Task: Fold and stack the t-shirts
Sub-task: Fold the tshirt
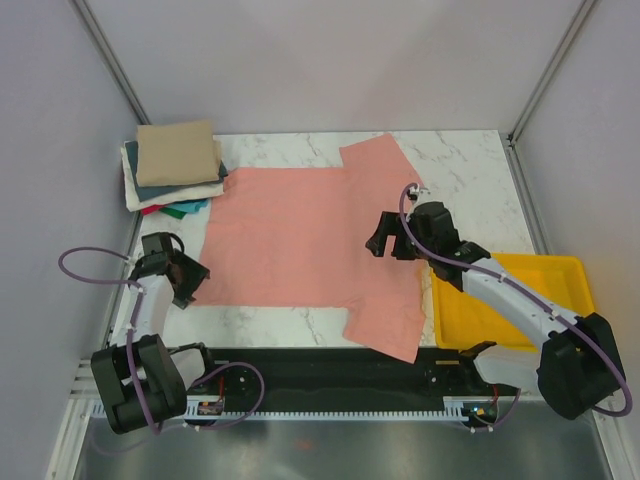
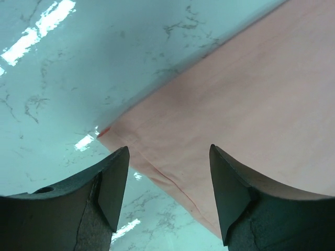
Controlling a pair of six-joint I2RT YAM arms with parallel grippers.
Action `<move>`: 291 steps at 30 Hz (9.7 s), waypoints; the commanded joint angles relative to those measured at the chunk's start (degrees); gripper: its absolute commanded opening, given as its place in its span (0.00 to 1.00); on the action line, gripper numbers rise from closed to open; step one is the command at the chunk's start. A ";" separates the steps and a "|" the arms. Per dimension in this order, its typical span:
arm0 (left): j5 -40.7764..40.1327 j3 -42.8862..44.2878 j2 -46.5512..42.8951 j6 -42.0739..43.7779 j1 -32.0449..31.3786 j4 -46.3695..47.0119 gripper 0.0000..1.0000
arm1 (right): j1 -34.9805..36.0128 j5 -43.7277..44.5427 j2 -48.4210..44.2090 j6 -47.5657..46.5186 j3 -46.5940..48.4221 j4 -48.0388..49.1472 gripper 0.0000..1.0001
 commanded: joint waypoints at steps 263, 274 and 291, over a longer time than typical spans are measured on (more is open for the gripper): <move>11.71 16.10 -4.69 19.20 -7.52 -4.52 0.66 | -7.29 7.94 50.56 -12.22 66.26 -16.24 0.94; 13.48 15.13 -3.28 18.93 -11.38 -3.38 0.65 | -8.53 16.54 83.45 -12.75 98.20 -4.47 0.90; 12.78 14.87 -1.53 18.93 -14.11 -3.38 0.65 | -9.49 23.06 91.45 -14.42 102.75 2.67 0.86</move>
